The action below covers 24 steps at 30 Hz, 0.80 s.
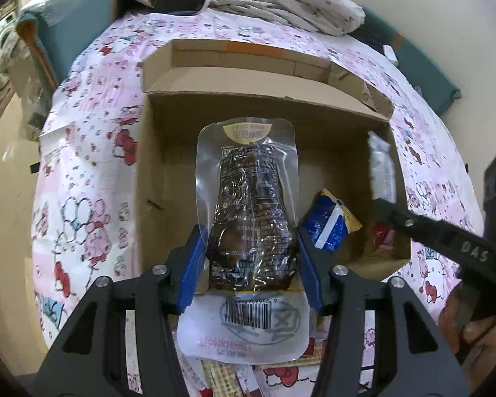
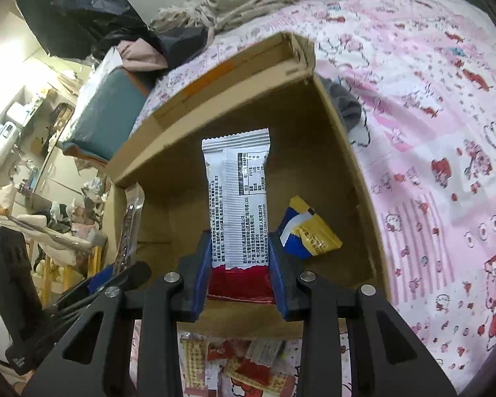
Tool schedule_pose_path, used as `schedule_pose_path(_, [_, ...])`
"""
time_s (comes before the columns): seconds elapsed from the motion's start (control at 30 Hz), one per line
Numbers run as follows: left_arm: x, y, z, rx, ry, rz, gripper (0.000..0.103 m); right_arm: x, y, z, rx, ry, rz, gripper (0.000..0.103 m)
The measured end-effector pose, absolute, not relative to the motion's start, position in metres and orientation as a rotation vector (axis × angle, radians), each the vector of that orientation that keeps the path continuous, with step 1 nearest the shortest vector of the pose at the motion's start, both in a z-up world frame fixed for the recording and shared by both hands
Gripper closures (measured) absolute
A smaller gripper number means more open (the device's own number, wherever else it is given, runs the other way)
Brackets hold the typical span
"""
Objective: Organize snacks
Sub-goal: 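Release the pastry into the box with the left gripper while the right releases its bar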
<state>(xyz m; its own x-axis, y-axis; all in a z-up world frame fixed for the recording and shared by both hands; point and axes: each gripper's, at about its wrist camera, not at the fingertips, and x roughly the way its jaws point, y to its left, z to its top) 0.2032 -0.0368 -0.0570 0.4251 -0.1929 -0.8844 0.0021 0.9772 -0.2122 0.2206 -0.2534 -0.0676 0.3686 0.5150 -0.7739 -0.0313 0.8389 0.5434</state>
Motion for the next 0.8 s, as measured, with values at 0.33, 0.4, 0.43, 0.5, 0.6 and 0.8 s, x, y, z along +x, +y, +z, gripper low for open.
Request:
schedule_pose_path(0.33, [0.213, -0.041, -0.062, -0.125, 1.103, -0.113, 0.052, 0.225, -0.241, -0.099, 0.522, 1.288, 0.391, 0.068])
schedule_pose_path(0.4, [0.215, -0.039, -0.064, -0.137, 1.111, -0.111, 0.05, 0.226, -0.239, -0.101, 0.521, 1.301, 0.393, 0.067])
schedule_pose_path(0.43, [0.216, -0.038, -0.066, -0.146, 1.119, -0.107, 0.049, 0.227, -0.239, -0.103, 0.529, 1.307, 0.395, 0.066])
schedule_pose_path(0.5, [0.217, -0.037, -0.07, -0.156, 1.137, -0.096, 0.046, 0.228, -0.24, -0.106, 0.551, 1.322, 0.399, 0.065])
schedule_pose_path(0.6, [0.216, -0.039, -0.077, -0.118, 1.163, -0.063, 0.044, 0.228, -0.241, -0.108, 0.585, 1.334, 0.401, 0.057])
schedule_pose_path(0.8, [0.214, -0.039, -0.076, -0.135, 1.177, -0.077, 0.026, 0.226, -0.245, -0.098, 0.593, 1.284, 0.395, 0.036])
